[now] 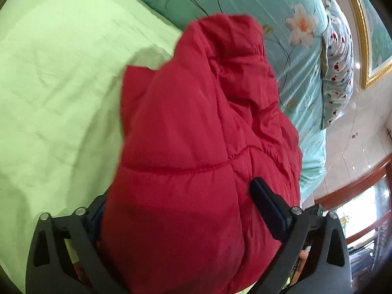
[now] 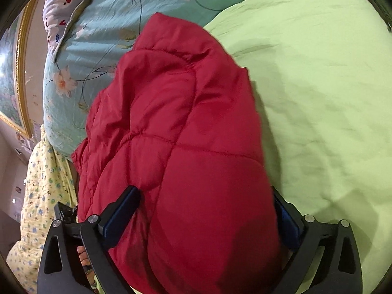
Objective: Fold large clothes
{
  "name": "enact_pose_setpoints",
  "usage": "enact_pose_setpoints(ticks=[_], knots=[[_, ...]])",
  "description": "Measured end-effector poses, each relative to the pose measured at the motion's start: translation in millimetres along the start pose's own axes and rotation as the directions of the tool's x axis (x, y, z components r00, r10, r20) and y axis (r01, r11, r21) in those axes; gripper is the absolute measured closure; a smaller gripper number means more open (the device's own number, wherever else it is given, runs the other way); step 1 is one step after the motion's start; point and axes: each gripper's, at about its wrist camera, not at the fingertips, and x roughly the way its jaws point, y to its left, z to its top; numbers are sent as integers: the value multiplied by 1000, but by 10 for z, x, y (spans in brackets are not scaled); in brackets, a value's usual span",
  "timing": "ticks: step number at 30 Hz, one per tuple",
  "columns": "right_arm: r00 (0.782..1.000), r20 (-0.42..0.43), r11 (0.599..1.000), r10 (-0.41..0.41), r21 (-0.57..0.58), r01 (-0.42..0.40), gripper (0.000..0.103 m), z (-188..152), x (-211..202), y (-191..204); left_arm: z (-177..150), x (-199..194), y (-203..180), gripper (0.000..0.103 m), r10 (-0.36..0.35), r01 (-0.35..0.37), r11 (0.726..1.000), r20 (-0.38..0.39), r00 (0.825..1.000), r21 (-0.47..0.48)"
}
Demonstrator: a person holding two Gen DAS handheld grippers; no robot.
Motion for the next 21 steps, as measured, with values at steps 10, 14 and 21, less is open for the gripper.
enact_pose_setpoints(ticks=[10,14,21], knots=[[999,-34,998,38,-40,-40,50,-35,-7,191,-72,-138,-231,45,-14,12,996,23,1000,83],[999,-29,997,35,-68,-37,61,-95,-159,309,-163,-368,-410,53,-23,16,991,51,998,132],[996,-49,993,76,-85,-80,64,-491,-532,411,-538,-844,-603,55,-54,43,981,56,997,190]])
